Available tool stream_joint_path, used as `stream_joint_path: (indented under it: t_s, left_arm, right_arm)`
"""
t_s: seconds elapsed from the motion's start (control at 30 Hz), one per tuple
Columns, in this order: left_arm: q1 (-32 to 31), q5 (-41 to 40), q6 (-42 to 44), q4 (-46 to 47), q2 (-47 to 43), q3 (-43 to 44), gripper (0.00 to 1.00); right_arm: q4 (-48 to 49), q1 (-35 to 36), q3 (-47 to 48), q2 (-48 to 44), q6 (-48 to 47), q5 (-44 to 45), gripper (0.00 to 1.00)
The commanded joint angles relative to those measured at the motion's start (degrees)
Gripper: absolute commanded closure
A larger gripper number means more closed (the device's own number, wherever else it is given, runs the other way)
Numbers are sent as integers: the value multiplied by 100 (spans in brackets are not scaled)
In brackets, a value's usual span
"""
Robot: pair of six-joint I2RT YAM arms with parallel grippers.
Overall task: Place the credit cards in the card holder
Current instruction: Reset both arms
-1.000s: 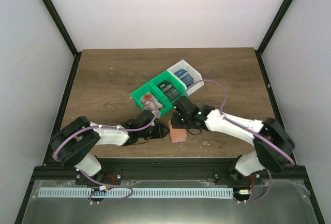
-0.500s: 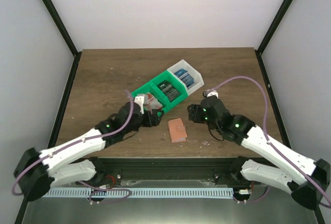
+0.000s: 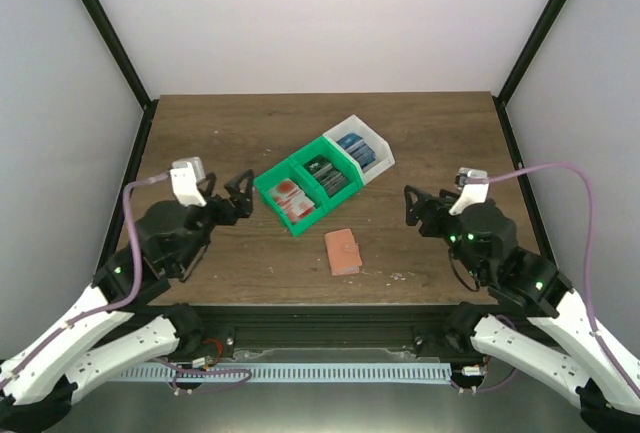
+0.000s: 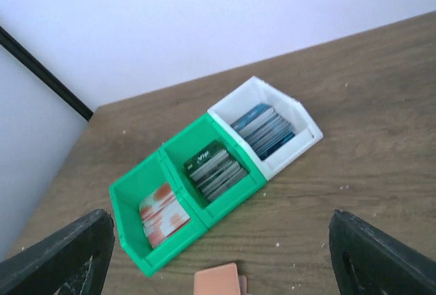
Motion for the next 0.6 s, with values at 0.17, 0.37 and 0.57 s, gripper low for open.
stream_joint_path:
  t_s: [0.17,0.37,0.57]
  left_arm:
    - [22,-865,745,-711,-675,568,0]
    - [20,-933,1104,-495,-1146,432,0]
    - [16,-956,1275,-357,-1369,327,0]
  right_arm:
    - [-581,-25,454,-726,-317,935,11]
    - [-496,-25,446,-1176,-442,991,9]
    - [-431,-25,407,-1125,-484,1056,6]
